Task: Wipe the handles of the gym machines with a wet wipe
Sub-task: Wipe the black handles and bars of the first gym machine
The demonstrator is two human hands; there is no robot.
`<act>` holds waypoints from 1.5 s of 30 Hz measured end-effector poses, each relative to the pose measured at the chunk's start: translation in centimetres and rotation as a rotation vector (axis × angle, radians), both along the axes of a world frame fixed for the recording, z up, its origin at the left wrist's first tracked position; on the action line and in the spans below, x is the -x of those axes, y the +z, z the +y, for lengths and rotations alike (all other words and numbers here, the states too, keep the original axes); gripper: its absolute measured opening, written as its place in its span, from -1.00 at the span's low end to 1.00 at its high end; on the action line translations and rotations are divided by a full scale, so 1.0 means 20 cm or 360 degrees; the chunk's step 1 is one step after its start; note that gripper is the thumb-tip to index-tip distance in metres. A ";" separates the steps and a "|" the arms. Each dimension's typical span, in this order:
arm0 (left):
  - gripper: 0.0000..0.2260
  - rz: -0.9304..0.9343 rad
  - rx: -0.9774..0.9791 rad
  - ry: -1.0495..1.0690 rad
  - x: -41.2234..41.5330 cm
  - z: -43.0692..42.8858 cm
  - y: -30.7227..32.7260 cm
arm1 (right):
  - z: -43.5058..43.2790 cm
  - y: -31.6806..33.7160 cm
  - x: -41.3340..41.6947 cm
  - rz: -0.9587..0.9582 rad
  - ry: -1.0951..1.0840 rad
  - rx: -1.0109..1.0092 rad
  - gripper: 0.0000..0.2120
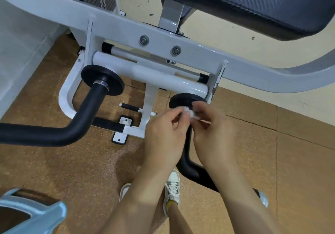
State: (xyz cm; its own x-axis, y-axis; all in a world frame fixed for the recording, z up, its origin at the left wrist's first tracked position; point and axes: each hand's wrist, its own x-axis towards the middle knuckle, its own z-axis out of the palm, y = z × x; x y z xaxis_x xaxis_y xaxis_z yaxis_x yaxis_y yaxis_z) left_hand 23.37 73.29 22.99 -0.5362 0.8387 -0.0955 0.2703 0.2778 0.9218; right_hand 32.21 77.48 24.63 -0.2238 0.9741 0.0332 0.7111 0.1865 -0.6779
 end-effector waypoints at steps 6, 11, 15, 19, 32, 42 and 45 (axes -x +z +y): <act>-0.92 -0.0182 0.0094 0.0255 0.03 0.08 -0.03 | -0.01 0.00 0.05 0.0040 -0.0101 -0.0026 -0.86; -0.79 -0.0846 0.0265 0.0539 0.05 0.11 -0.07 | 0.02 -0.01 0.08 -0.0030 -0.0044 -0.0095 -0.86; -0.84 -0.0242 0.0197 0.0320 0.06 0.08 -0.04 | 0.01 -0.01 0.01 0.0049 -0.0101 0.0020 -0.81; -0.51 0.0142 0.0293 0.0094 0.03 0.08 0.03 | 0.00 0.00 -0.03 0.0190 -0.0130 0.0197 -0.78; -0.71 -0.1582 0.0532 0.0059 0.07 0.10 -0.06 | 0.03 -0.05 -0.08 0.0482 -0.0387 0.0750 -0.83; -0.58 -0.0017 0.0552 -0.0201 0.06 0.06 0.00 | 0.01 -0.03 -0.11 0.0408 -0.0338 0.0708 -0.88; -0.64 0.0879 0.0292 -0.0417 0.06 0.03 0.04 | 0.01 -0.03 -0.10 0.0385 -0.0341 0.0690 -0.87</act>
State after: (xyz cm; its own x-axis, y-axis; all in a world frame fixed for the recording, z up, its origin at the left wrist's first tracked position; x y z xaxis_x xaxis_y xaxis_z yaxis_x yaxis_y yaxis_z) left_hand 22.27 73.86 23.85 -0.3269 0.9449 -0.0182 0.7723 0.2781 0.5712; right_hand 34.27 77.62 24.01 -0.0541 0.9329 -0.3560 0.5167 -0.2789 -0.8095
